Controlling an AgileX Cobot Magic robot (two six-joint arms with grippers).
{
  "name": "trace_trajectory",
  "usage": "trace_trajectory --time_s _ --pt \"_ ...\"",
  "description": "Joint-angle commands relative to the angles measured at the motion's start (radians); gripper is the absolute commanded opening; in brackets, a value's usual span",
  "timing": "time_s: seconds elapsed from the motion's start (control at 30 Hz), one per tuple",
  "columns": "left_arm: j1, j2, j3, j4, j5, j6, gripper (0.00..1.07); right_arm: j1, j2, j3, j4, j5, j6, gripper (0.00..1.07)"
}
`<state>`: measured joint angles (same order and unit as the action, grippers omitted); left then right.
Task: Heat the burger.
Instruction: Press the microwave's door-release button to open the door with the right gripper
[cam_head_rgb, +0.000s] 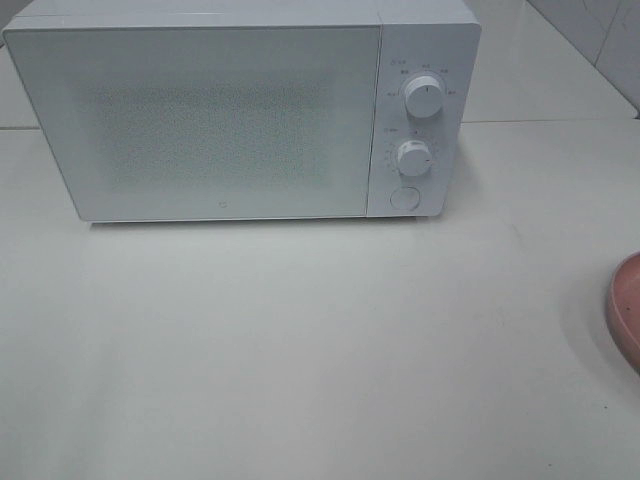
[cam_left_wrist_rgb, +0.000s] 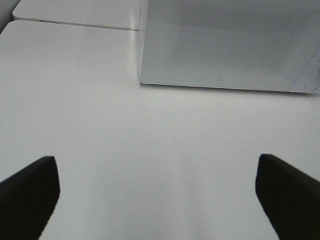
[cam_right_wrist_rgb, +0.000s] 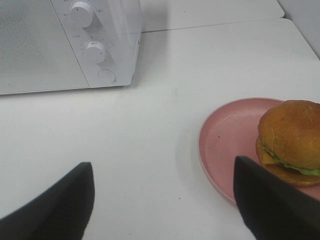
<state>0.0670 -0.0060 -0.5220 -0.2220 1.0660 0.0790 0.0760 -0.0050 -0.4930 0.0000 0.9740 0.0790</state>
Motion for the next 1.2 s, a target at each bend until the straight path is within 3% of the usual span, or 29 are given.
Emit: trace_trajectory --time_s 0.03,0.73,1.2 --pt "0.004 -0.018 0.004 -0.001 0.002 0.002 1.00 -0.001 -0.024 0.000 0.000 -0.018 0.000 0.73" --pt "0.004 -0.018 0.004 -0.001 0.002 0.002 1.00 -0.001 -0.022 -0.019 0.000 -0.042 0.001 0.73" --pt "0.004 -0.018 0.004 -0.001 0.002 0.002 1.00 -0.001 0.182 -0.031 0.000 -0.155 0.004 0.73"
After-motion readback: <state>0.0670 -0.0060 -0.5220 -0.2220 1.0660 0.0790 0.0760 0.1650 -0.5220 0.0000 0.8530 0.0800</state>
